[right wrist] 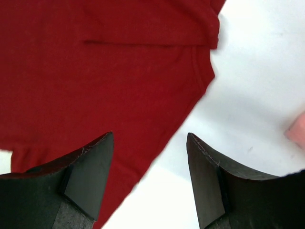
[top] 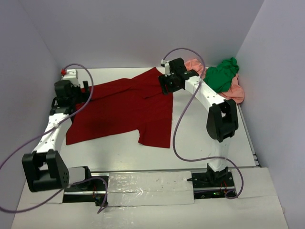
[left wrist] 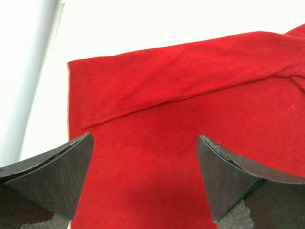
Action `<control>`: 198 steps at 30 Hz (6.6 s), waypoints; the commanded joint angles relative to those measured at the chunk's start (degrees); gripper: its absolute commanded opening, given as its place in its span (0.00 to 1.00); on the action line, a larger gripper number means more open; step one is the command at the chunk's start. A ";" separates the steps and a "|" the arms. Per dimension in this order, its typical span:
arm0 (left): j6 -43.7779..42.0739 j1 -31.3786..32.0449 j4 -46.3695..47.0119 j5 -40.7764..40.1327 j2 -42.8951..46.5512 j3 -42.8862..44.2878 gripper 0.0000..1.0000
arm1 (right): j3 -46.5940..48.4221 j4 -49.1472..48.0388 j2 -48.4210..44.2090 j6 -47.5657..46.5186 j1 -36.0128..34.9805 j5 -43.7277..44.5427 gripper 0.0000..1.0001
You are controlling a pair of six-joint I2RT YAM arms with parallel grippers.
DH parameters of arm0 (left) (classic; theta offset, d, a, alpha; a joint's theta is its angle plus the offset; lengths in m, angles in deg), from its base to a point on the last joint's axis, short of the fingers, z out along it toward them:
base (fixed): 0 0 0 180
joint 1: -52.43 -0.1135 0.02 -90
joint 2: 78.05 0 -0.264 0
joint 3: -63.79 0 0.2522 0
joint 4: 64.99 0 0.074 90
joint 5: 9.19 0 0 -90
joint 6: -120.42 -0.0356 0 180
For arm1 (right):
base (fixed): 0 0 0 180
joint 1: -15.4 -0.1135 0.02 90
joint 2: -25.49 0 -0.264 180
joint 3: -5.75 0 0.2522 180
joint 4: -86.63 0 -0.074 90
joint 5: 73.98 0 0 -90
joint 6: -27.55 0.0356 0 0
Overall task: Fold and stack the t-shirts
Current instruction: Fold the tshirt
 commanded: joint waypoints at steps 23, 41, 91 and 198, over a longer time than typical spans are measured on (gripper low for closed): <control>-24.98 -44.56 -36.45 31.98 -6.63 -1.10 0.94 | -9.57 0.22 -7.90 -2.08 1.57 1.41 0.70; -35.09 -47.54 -50.51 32.07 -23.40 8.57 0.88 | 3.96 8.57 -1.39 -0.85 2.01 4.83 0.69; -38.43 -48.42 -40.93 25.74 -27.64 0.22 0.19 | 9.95 14.02 -2.26 0.03 2.27 2.82 0.68; -37.29 -50.01 -54.91 39.10 -15.06 17.97 0.00 | -17.14 0.58 -14.50 -15.26 -19.36 17.23 0.00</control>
